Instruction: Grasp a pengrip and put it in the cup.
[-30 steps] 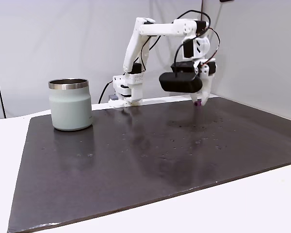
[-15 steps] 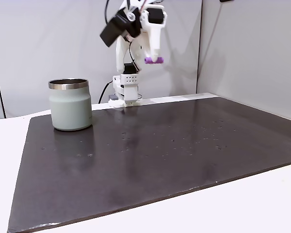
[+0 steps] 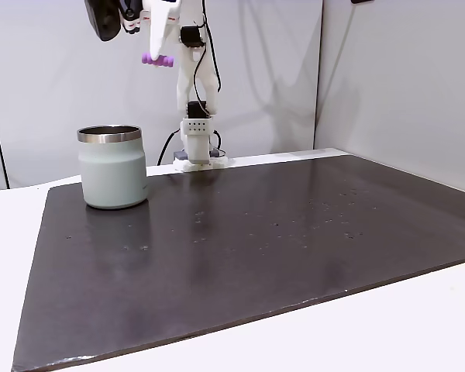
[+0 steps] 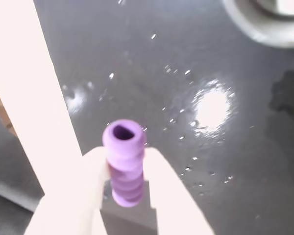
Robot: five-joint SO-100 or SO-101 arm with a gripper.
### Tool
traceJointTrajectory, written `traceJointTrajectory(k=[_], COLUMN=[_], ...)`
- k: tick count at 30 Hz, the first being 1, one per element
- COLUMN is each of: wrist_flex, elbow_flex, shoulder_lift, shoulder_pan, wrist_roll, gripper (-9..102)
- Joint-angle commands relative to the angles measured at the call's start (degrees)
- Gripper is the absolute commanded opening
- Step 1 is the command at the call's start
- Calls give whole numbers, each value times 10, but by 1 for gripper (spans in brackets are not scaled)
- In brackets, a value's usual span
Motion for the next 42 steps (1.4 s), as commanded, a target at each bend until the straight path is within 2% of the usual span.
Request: traceJointTrajectory(k=[1,5,16,26,34,39,42], wrist_flex=[1,-7,-112,-202,-221,-218,-218], elbow_flex=[38,108,263,367,378,376,375], shoulder_lift=[57,105,152,166,157,148,145], shoulder_pan=[29,68,161,202,202,201,200], wrist_roll=[-46,-99,-184,-219,-217,-221,-220], gripper=[0,0,0,0,0,18,20])
